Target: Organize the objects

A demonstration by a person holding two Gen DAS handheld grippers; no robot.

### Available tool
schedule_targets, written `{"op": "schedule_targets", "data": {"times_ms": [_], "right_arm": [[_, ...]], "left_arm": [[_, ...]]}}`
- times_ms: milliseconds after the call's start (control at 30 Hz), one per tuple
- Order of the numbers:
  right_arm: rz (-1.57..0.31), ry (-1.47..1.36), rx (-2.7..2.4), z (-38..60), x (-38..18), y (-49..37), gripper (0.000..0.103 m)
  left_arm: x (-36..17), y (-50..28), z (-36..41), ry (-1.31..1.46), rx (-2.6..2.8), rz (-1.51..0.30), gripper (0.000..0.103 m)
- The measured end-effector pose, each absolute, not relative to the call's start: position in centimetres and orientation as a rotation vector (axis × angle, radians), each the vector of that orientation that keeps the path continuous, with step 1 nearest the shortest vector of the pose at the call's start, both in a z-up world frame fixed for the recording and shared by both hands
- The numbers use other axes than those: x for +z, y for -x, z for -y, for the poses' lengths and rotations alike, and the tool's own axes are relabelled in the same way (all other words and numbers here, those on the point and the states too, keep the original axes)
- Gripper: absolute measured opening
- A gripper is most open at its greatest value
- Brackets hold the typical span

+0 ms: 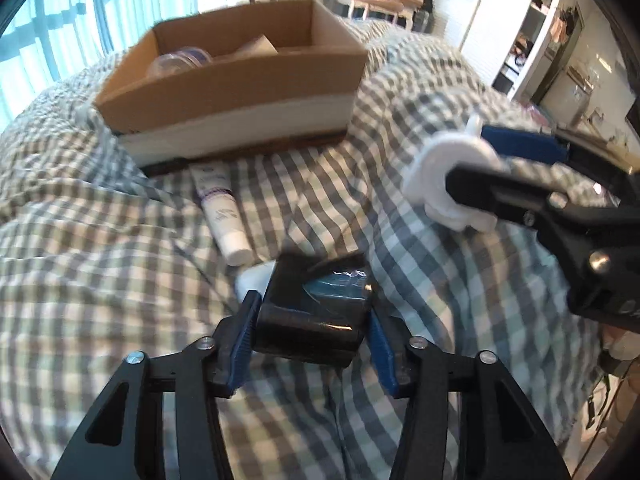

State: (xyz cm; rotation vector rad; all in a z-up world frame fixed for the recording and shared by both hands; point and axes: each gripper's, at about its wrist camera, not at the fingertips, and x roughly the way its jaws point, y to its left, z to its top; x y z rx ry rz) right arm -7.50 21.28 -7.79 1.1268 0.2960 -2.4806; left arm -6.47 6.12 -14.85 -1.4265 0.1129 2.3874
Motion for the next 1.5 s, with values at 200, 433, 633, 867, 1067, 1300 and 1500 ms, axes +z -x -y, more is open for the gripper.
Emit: {"op": "schedule_targets", "data": {"times_ms": [200, 433, 633, 867, 1067, 1300, 1500], "right_arm": [[-0.319, -1.075, -2.515, -21.2, -5.3, 6.8, 0.023], [-0.291, -1.133, -2.495, -21.1, -5.2, 7.8, 0.023], [-0.240, -1.207, -2.428, -19.5, -8.2, 9.4, 0.058], [-0.261, -1.316, -2.307, -14.9, -12.3, 13.0, 0.058], [-0.284, -1.451, -2.247, -12.5, -15.7, 16.3, 0.048], [-0.305, -1.343, -2.298, -12.9, -13.4, 15.0, 0.045], [-0.301, -1.128, -2.433, -15.1, -5.2, 15.1, 0.044]], "left_arm": [[-11.1, 6.7, -3.8, 1.330, 2.474, -0.088, 0.049], [-8.6, 7.4, -1.9, 1.260, 2.561, -0.075, 0.049], [-10.8, 8.6, 0.5, 1.337, 2.627, -0.061, 0.049], [-12.0, 10.7, 2.9, 1.380, 2.686, -0.032, 0.049], [-12.5, 12.2, 3.2, 1.387, 2.688, -0.063, 0.049], [-12.4, 13.3, 3.5, 1.391, 2.659, -0.014, 0.049], [-7.5, 14.4, 2.7, 1.238, 2.689, -0.011, 0.049]]}}
